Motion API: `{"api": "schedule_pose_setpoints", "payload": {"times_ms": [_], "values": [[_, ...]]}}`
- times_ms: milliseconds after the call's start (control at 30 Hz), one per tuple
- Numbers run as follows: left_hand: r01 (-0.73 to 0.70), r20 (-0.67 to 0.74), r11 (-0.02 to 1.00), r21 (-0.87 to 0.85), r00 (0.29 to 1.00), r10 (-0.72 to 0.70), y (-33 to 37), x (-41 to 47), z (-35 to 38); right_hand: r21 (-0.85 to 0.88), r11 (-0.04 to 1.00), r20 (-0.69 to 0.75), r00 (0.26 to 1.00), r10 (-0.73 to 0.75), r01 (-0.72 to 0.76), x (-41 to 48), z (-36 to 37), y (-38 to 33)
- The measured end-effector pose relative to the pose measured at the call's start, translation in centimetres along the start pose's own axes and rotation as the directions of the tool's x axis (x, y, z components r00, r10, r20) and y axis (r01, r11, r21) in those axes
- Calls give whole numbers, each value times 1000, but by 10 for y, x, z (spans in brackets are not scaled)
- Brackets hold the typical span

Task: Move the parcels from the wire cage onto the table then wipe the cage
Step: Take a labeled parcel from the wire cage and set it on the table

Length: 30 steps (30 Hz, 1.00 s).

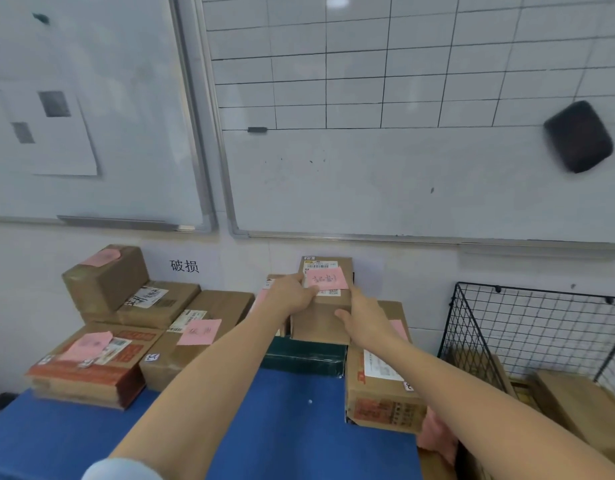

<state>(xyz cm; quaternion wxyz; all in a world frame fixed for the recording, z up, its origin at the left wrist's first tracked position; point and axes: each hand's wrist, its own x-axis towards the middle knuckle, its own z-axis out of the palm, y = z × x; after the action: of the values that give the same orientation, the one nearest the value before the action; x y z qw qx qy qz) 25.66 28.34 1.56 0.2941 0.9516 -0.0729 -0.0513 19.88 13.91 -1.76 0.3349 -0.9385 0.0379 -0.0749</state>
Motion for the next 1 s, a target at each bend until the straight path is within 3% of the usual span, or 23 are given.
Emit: {"api": "schedule_pose_setpoints", "payload": {"times_ms": [233, 533, 733, 867, 1000], "values": [[-3, 3, 994, 105, 1000, 3, -13, 10, 9, -12, 1000, 15, 1000, 9, -8, 8, 7, 4], [-35, 50, 996, 86, 998, 31, -17, 19, 12, -73, 997, 30, 1000, 7, -5, 18, 12, 3], [-137, -174, 946, 294, 966, 194, -2, 11, 7, -161, 986, 43, 998, -41, 47, 11, -1, 2], [-255, -103, 883, 394, 943, 318, 20, 4, 3, -280, 951, 53, 992, -118, 128, 1, -25, 2], [-397, -35, 848, 352, 900, 435, 49, -6, 10, -355, 922, 52, 988, -144, 153, -11, -58, 15]]}}
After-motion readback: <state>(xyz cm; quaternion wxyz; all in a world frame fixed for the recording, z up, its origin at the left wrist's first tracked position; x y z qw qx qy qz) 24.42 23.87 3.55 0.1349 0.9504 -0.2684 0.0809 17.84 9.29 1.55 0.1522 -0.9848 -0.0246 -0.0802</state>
